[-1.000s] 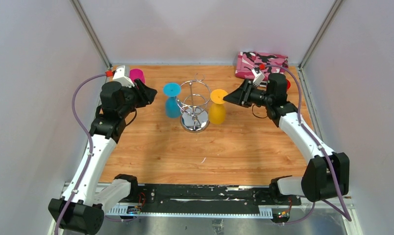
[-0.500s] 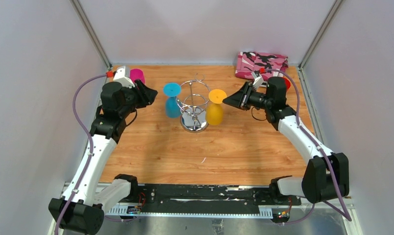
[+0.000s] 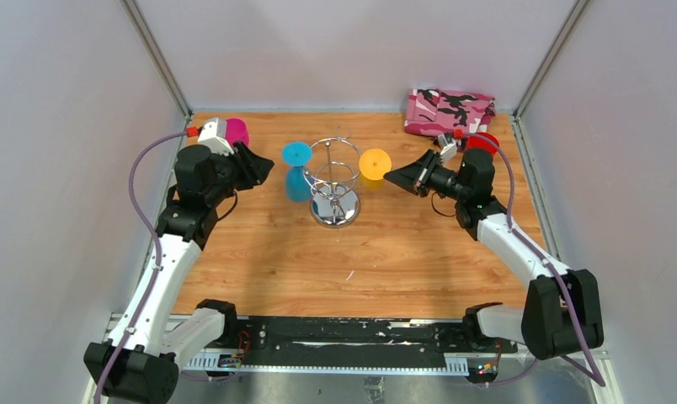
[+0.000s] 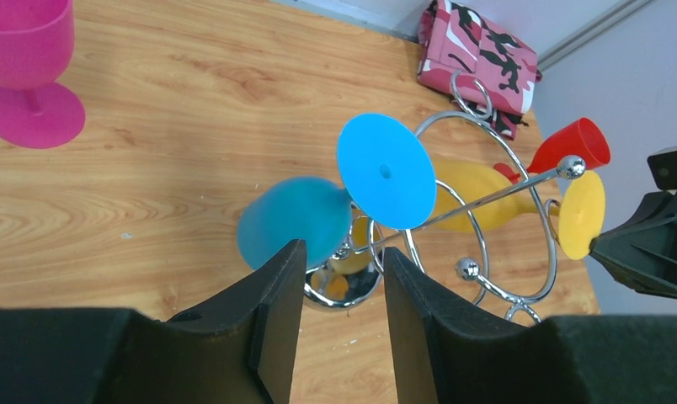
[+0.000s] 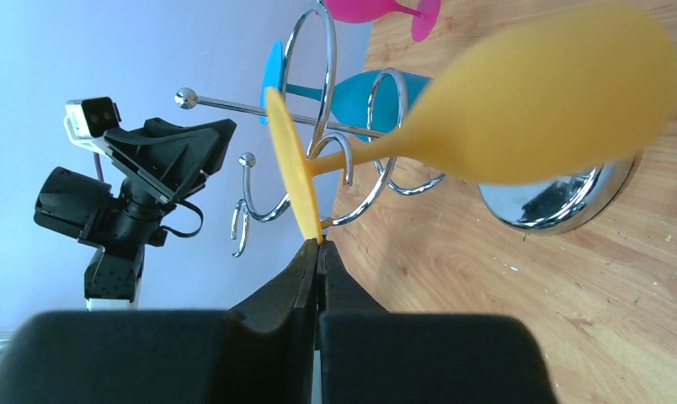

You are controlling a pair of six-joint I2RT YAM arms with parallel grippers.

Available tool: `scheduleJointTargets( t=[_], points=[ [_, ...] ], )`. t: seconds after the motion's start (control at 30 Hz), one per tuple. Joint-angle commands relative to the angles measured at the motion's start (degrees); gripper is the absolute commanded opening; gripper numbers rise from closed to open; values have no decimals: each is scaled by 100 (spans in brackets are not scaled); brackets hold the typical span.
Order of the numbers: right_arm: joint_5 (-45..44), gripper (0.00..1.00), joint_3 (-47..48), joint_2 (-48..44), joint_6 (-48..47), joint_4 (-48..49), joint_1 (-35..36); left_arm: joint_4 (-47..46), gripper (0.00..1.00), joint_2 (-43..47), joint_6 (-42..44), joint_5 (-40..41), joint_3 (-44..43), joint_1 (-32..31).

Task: Take the wine glass off the wine glass rack

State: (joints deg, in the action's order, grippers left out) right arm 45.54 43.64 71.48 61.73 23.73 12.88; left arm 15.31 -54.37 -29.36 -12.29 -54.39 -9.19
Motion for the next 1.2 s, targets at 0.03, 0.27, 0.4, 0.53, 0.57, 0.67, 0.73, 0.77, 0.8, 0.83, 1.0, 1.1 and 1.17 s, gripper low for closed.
scheduleJointTargets(
  t=[0.03, 0.27, 0.4, 0.53, 0.57, 0.67, 0.73, 0.77, 0.8, 0.83, 1.0, 1.1, 1.17],
  points=[
    [-353, 0, -204, -325, 386, 328, 83, -159, 44, 163, -37, -97, 69, -30],
    [-302, 0, -106, -434, 549, 271, 89, -226, 44, 125, -83, -149, 95, -30],
    [-291, 0, -79, -484, 615, 105, 83, -263, 43, 87, -96, -166, 98, -30],
    [-276, 0, -101, -628, 631, -73, 83, -265, 42, 91, -92, -153, 95, -30],
    [-300, 0, -112, -694, 580, -169, 83, -259, 42, 99, -88, -146, 95, -30],
    [-379, 0, -116, -874, 408, -591, 83, -254, 42, 132, -77, -107, 95, -30],
    [-409, 0, -144, -974, 362, -713, 85, -254, 42, 132, -71, -106, 95, -30],
    [-428, 0, -165, -1020, 345, -791, 84, -253, 42, 137, -77, -111, 98, -30],
    [-431, 0, -169, -1051, 325, -888, 83, -255, 42, 129, -82, -115, 102, -30],
    [-432, 0, -167, -1077, 296, -971, 83, -260, 42, 128, -83, -123, 112, -30],
    [-380, 0, -264, -1201, 276, -1170, 83, -269, 42, 131, -96, -124, 155, -30],
    [-379, 0, -325, -1289, 248, -1264, 84, -297, 42, 144, -106, -129, 174, -31],
    [-429, 0, -364, -1390, 211, -1363, 82, -297, 42, 143, -118, -133, 182, -30]
  ],
)
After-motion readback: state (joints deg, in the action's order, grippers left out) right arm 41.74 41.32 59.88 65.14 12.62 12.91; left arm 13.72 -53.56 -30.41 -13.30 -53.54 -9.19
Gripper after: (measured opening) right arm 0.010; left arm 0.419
